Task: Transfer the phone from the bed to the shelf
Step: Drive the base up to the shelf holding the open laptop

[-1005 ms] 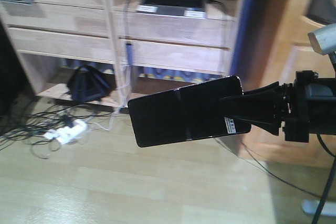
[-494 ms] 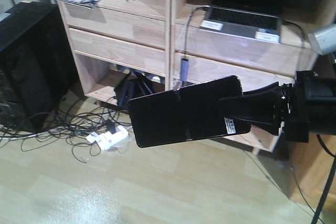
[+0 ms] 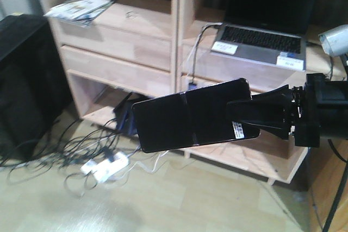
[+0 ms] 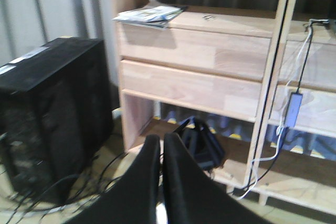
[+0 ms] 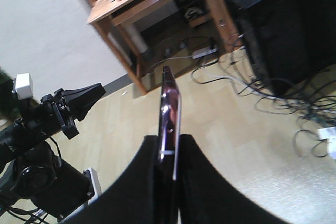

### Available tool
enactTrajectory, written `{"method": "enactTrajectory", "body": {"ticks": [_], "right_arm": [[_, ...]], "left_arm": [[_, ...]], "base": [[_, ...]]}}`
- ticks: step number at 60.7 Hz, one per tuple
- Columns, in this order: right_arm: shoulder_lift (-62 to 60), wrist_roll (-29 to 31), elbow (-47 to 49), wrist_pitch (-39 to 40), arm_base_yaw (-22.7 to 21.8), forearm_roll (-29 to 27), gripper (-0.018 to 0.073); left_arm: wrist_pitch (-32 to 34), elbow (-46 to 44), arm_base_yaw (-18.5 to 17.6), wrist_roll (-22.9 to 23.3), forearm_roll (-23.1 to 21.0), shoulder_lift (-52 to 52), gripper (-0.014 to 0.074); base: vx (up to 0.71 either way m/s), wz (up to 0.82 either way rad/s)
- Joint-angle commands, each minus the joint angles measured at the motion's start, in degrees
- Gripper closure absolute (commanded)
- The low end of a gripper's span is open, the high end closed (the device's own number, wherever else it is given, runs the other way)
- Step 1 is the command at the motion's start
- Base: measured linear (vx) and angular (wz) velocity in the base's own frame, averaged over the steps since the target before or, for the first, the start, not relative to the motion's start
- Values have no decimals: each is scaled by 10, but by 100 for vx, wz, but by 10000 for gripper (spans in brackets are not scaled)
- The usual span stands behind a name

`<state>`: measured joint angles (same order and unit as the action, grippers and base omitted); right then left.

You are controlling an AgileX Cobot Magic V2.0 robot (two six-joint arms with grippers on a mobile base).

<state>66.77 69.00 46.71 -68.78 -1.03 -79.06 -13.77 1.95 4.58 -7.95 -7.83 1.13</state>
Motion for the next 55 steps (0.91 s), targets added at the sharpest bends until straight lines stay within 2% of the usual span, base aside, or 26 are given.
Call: {"method": "enactTrajectory", "body": {"ticks": [1,55], "right_arm": [[-12,6,15,-46,0,-58,564],[-12,6,15,-46,0,-58,564]], "left_arm": [[42,2,-2,2,-5,4,596],[42,2,-2,2,-5,4,596]], "base": [[34,-25],[27,-29]]}}
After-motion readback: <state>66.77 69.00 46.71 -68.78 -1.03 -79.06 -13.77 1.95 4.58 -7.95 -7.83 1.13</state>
